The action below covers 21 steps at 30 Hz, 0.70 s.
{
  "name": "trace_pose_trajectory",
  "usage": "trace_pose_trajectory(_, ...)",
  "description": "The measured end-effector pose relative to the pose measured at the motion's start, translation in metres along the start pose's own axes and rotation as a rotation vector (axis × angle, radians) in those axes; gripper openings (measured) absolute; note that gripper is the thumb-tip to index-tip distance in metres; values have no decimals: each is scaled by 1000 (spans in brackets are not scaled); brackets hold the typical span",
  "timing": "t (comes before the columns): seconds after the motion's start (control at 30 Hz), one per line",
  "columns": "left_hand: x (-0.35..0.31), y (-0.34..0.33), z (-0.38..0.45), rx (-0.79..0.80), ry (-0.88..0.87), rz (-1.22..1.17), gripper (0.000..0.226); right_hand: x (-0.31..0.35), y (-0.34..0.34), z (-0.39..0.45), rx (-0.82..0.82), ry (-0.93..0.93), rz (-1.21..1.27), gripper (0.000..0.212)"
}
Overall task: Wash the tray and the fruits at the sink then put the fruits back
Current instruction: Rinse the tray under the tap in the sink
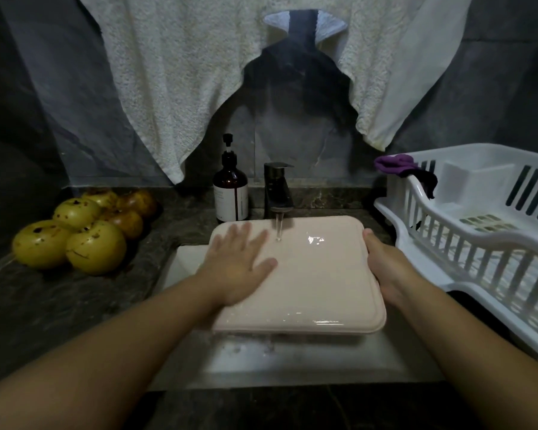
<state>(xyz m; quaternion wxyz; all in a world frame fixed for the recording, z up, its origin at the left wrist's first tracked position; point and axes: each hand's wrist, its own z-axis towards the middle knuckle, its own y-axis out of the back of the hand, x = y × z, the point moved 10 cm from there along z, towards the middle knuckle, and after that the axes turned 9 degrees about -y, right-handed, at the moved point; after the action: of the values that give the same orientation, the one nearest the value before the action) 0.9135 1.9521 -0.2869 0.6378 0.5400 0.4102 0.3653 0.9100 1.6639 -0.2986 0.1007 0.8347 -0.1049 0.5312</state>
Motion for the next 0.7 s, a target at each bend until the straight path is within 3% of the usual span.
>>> trace_pose_trajectory(0.1,28,4,5,-14,211,-35,77,-3,-1,1,-7,-22,-13,49)
trace_pose_trajectory(0.2,-8,-1,16,-48,233,-99,83,-5,-5,1,-2,-19,-31,52)
trace_pose_trajectory(0.4,-145,-20,23,21,-138,-32,86,-8,-6,2,18,-15,-74,48)
trace_pose_trajectory(0.57,-135,-28,-6,93,-504,46,83,-12,-1,5,22,-51,-78,52)
trace_pose_trajectory(0.63,-86,-16,-4,58,-396,49,79,-10,-1,6,1,-28,-82,56)
trace_pose_trajectory(0.7,-24,-3,3,22,-123,17,76,-10,-1,7,-1,-28,-52,56)
